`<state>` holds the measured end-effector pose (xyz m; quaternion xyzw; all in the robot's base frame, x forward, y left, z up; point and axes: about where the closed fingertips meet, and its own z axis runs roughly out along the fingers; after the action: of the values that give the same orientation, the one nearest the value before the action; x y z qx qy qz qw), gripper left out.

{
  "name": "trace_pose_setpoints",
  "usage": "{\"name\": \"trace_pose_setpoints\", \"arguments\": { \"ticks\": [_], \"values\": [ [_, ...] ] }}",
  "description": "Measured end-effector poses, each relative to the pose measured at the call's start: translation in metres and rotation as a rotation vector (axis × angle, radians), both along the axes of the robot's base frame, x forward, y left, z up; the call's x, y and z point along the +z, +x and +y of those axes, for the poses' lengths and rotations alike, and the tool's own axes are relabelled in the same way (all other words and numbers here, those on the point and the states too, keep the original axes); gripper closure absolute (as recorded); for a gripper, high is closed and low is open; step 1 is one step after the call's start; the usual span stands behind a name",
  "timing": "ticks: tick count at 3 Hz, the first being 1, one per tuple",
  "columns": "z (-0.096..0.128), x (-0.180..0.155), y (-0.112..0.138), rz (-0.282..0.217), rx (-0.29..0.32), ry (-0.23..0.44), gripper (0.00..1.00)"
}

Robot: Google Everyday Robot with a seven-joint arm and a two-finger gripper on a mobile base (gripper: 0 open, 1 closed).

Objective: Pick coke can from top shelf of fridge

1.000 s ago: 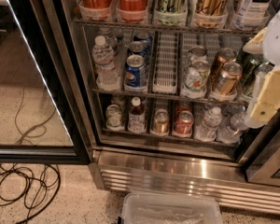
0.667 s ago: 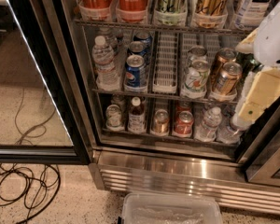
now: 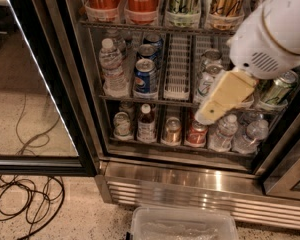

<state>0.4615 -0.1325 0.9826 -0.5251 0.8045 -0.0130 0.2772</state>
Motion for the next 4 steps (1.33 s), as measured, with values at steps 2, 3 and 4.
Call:
{"name": "trace_pose_setpoints", "arguments": {
  "ticks": [2,3,4],
  "values": [
    [0.004,0.009,0.005,-0.035,-0.014,0.016,0.0],
    [0.02,0.021,0.006,-0.063,-0.027,0.081,0.0],
    [0.049,0.041,0.013,-0.12,-0.056,0.201,0.0]
  ]
}}
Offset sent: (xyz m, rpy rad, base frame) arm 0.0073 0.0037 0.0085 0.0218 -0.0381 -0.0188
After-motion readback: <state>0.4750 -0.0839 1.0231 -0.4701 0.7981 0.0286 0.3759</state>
